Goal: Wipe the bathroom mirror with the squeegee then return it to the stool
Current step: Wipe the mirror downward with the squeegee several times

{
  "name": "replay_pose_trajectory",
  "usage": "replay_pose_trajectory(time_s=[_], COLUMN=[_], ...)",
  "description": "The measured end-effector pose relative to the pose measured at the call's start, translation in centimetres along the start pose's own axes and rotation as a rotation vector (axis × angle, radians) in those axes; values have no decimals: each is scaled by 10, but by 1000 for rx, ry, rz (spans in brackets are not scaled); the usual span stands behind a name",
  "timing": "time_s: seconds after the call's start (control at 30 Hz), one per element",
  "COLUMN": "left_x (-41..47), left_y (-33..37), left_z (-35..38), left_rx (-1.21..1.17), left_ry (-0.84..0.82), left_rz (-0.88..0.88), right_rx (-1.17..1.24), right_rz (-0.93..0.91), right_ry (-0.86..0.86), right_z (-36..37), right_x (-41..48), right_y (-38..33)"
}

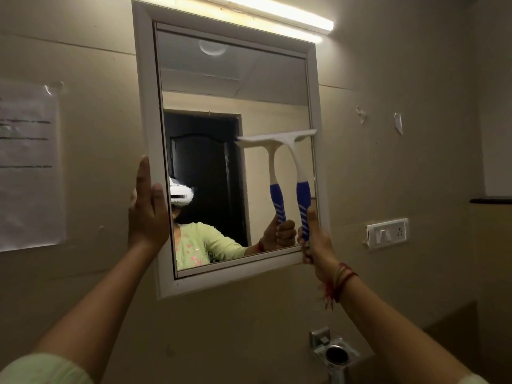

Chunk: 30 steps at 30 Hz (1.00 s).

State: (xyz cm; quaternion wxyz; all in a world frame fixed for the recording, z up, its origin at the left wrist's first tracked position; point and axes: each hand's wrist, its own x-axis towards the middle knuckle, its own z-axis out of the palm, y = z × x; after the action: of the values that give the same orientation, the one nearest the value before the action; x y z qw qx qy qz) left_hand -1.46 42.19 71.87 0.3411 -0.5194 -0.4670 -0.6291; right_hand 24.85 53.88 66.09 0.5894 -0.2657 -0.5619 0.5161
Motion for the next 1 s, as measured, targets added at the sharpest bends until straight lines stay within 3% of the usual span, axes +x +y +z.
replay_pose_trajectory(time_s=[0.17,0.53,0.6,0.7,0.8,1.0], left_x=[0,0,0,0,0,1], left_y=[1,-1,-1,-2,-2,0], left_z=[-1,1,1,1,1,0], left_rx=[20,17,16,16,16,22], left_ry=[-5,7,11,16,11,-3], left_rz=[-22,-22,-22,-9,-8,-23], right_rx=[-56,-15,34,101,52,-2], right_rz=[22,-112,-55,34,-27,56], right_ry=[13,46,-57,-231,-26,29], right_z=[-8,25,24,22,21,-4], right_x=[-15,43,43,36,22,-23], right_y=[33,-78,-80,-68,-43,45])
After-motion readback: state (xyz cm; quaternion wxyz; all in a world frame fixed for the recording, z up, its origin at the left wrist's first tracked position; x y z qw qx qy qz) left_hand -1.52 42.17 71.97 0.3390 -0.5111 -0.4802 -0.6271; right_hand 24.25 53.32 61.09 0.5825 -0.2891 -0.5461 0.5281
